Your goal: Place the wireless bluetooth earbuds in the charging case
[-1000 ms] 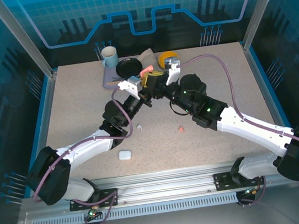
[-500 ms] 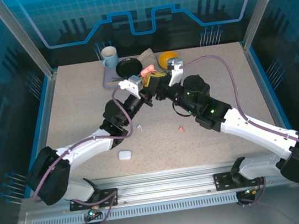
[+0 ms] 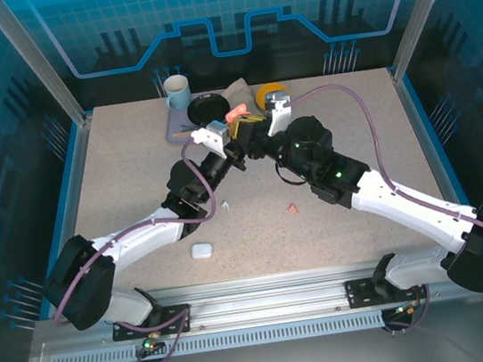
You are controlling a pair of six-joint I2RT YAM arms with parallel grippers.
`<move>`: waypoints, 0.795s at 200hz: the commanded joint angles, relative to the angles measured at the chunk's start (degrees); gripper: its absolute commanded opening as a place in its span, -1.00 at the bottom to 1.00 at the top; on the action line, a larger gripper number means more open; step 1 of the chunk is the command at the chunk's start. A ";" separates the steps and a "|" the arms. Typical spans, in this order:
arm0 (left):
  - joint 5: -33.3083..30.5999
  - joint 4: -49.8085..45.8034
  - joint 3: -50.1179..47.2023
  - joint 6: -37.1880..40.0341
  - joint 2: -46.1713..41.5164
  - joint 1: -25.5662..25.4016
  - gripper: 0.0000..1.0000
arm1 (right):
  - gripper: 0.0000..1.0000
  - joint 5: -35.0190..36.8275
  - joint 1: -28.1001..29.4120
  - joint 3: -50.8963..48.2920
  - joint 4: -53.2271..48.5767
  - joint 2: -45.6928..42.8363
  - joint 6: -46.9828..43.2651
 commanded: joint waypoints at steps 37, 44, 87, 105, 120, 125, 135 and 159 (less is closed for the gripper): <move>1.71 1.90 2.23 0.63 -0.06 -0.62 -1.00 | -0.48 -1.69 -0.48 4.52 -6.78 3.41 1.11; 1.63 1.91 2.14 0.55 -0.06 -0.64 -1.00 | -0.45 -1.63 -0.66 4.82 -6.98 3.51 1.36; 0.95 1.13 1.73 0.63 -0.84 -0.61 -1.00 | -0.37 -1.13 -1.40 5.65 -7.67 3.39 2.59; 0.82 0.71 1.55 0.62 -1.19 -0.61 -1.00 | -0.31 -0.96 -2.04 5.63 -7.87 2.92 3.31; 0.77 0.66 1.44 0.54 -1.29 -0.66 -1.00 | -0.25 -0.72 -2.55 5.54 -7.99 2.60 3.73; 0.73 0.63 1.37 0.53 -1.38 -0.69 -1.00 | -0.24 -0.62 -2.72 5.54 -8.05 2.44 3.94; 0.69 0.64 1.28 0.45 -1.47 -0.68 -1.00 | -0.21 -0.47 -3.06 5.39 -8.04 2.15 4.17; 0.79 0.49 1.34 0.19 -1.48 -0.68 -1.00 | -0.16 -0.78 -3.88 5.10 -7.75 1.78 4.82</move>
